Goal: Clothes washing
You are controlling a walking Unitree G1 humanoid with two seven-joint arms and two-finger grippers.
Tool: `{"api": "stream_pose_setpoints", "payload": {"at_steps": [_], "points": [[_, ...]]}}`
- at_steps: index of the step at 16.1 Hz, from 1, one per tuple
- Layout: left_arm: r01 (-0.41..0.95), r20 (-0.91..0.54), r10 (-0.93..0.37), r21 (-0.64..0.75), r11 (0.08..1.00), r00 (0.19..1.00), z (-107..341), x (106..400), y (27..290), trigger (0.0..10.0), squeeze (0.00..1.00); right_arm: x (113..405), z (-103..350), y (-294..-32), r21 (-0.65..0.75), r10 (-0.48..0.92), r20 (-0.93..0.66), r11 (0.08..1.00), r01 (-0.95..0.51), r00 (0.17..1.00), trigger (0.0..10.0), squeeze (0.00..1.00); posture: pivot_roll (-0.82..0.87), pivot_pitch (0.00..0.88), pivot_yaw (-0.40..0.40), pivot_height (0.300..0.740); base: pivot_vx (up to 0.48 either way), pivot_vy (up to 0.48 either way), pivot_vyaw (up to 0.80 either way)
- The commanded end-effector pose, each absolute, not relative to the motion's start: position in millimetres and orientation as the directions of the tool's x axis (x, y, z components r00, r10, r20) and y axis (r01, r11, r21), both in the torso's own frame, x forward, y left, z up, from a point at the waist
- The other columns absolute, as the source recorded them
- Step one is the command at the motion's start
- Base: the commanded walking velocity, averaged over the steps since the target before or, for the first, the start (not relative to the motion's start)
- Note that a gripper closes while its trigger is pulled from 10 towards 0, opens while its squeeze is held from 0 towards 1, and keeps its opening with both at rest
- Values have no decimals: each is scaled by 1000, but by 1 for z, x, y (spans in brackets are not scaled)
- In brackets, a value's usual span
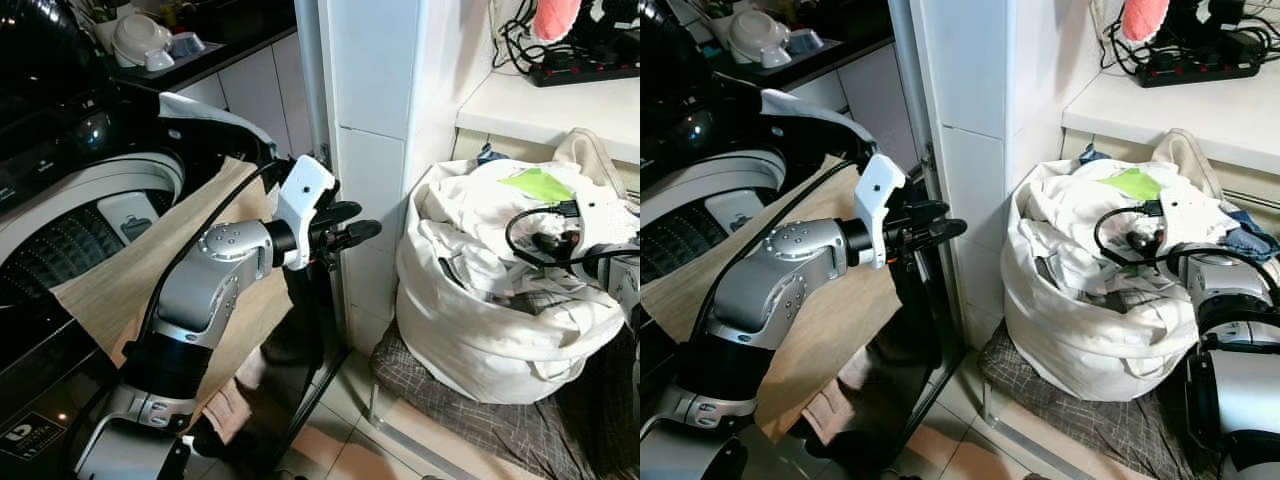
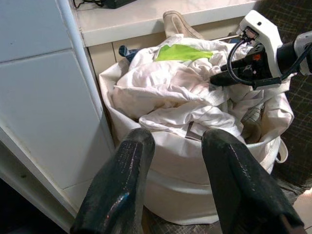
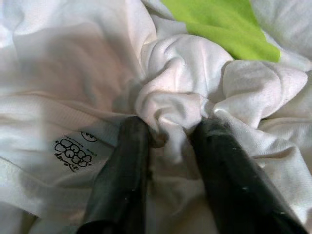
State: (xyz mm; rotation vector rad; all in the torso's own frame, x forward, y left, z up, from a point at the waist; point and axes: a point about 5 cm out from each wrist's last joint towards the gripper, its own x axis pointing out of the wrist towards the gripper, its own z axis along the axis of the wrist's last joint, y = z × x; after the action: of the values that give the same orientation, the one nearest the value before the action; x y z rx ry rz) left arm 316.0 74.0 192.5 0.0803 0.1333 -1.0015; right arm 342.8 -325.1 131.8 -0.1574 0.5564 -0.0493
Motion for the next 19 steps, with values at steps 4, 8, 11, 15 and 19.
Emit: {"api": "stream_pose_setpoints", "payload": {"at_steps": [4, 8, 11, 15, 19], "points": [[833, -146, -824, -2, 554, 547, 196, 320, 76, 10000, 0, 347, 145, -327, -118, -70, -459, 993, 18, 885, 0, 0, -112, 0, 157, 740, 0, 0, 0], [808, -119, -803, -13, 589, 583, 199, 325, 79, 10000, 0, 356, 178, -327, -32, -17, -327, 999, 7, 945, 0, 0, -126, 0, 161, 740, 0, 0, 0], [739, -55, -740, -31, 673, 671, 208, 338, 83, 10000, 0, 364, 229, -312, 86, 112, -134, 991, -101, 985, 0, 0, -143, 0, 158, 740, 0, 0, 0], [697, 118, -691, -11, 717, 713, 239, 343, 81, 10000, 0, 340, 323, -270, 148, 376, 146, 906, -396, 915, 0, 0, -157, 0, 143, 740, 0, 0, 0], [814, 244, -782, -62, 578, 573, 264, 330, 56, 10000, 1000, 314, 381, -228, 141, 549, 297, 784, -605, 781, 0, 0, -171, 0, 142, 740, 0, 0, 0]]}}
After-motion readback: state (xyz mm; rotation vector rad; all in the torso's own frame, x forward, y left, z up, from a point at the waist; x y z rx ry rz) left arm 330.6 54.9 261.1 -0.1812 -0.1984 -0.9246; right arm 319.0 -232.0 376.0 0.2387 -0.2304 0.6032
